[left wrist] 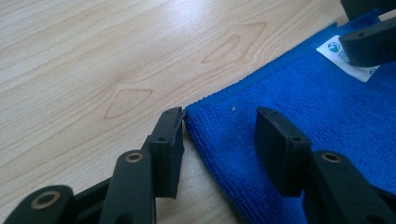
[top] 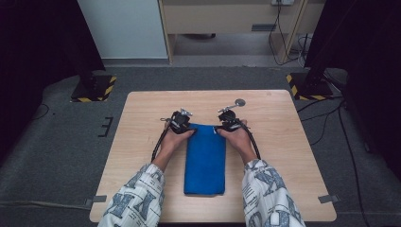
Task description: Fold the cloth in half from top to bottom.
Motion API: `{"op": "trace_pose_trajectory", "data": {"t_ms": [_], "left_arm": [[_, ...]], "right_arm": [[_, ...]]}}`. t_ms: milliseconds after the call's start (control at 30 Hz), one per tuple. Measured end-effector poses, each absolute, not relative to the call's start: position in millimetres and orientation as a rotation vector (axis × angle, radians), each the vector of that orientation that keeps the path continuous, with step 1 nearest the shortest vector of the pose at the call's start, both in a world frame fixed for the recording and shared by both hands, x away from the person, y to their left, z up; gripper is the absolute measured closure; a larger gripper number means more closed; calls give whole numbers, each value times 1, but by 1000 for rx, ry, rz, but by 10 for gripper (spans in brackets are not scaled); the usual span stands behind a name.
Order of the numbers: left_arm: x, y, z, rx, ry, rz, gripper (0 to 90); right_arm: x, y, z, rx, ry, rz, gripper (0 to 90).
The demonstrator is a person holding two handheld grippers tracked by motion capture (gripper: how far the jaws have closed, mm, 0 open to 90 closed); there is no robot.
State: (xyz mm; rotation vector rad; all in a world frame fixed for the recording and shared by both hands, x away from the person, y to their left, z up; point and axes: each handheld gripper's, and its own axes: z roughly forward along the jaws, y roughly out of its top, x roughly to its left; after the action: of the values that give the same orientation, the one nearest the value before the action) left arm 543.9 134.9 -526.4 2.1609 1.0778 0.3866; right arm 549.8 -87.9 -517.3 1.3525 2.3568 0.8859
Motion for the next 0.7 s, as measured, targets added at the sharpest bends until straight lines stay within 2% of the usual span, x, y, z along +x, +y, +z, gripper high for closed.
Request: {"op": "trace_pose_trajectory", "data": {"t_ms": [133,200,300,467,700], "left_arm": [[544,136,-527,2158,1075,385,533],[544,135,-527,2158,1069,377,570],[542,134,-527,2163,1043,368,654],[539,131,-527,2157,1035,345,799],[538,133,-520,2121,1022,343,855]], "right_arm": [[554,-87,-521,1355,2361,893,494],[556,-88,-522,1361,2360,919,505],[555,-87,-522,1354,2381,932,593],[553,-85,-521,1346,2411,961,806],[552,-88,-517,1348,2396,1013,843]]}}
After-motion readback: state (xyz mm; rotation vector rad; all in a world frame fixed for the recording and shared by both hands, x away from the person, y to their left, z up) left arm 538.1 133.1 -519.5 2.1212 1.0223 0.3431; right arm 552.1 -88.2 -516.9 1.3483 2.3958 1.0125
